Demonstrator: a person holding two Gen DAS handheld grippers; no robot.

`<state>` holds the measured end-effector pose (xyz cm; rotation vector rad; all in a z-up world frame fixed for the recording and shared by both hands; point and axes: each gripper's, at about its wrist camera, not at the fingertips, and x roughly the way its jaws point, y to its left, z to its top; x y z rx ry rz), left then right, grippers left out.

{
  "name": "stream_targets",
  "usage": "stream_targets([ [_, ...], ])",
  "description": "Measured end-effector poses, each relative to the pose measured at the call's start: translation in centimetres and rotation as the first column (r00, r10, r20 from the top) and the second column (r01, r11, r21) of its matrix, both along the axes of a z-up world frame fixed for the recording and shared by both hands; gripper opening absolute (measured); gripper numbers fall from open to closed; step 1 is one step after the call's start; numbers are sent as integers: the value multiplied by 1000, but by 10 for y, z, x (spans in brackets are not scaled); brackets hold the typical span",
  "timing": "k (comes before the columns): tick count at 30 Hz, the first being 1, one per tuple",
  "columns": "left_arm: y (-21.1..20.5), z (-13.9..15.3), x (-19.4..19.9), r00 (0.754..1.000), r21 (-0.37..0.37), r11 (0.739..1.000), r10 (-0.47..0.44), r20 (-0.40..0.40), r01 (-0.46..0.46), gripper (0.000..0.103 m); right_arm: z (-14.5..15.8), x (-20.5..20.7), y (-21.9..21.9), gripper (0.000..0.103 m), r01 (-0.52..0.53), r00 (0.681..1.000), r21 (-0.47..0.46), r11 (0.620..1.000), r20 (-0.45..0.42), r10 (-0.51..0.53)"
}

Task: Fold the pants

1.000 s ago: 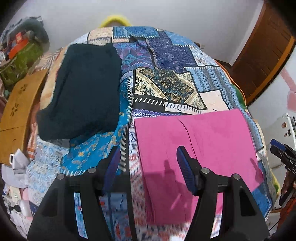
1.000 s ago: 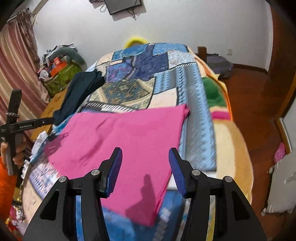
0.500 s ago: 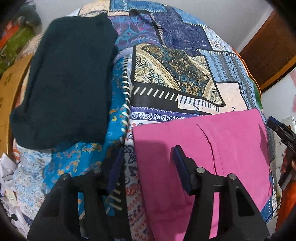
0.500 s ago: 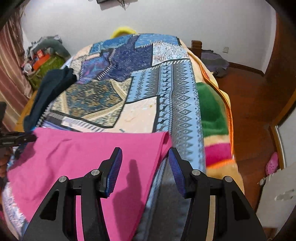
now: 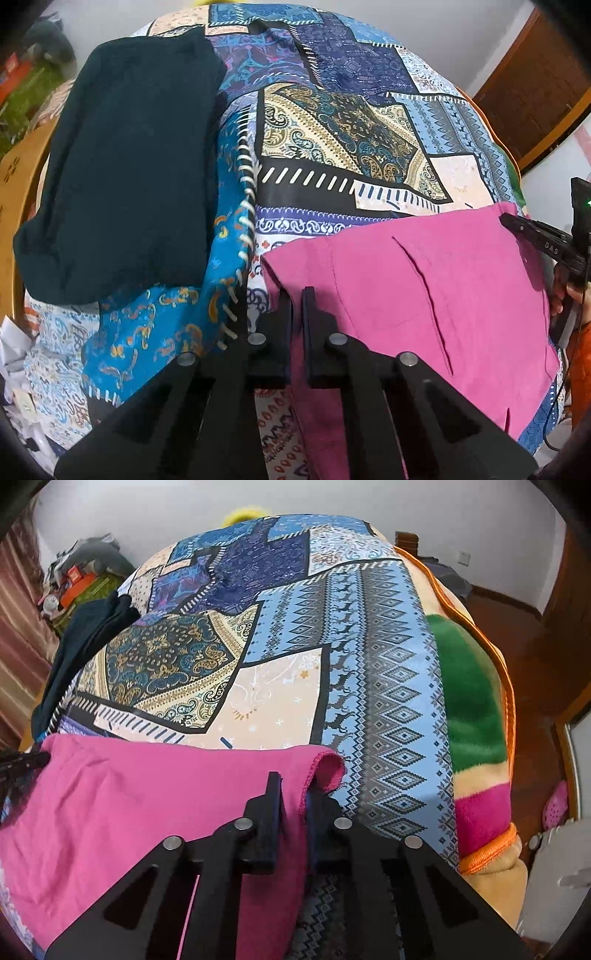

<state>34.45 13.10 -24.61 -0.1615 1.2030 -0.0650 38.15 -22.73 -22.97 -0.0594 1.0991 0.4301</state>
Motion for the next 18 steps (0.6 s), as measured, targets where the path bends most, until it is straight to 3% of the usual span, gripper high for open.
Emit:
stream_targets([
  [8,-7,3,-6,999,132,991,23,31,-27,5,0,-4,9,7,-18,998,-78,997,57,23],
  [12,-7,2,-5,1000,146,989,15,25,-19,6,1,-3,11,7,-4,998,-84,996,62,10],
  [15,-8,6,-7,1000,166,986,-2,27,-2,8,11,-8,11,12,3,996,-80,997,89,4],
  [18,-12,13,-10,999,191,982,-16,44,7,13,30,-17,13,25,-3,989,-100,995,148,18],
])
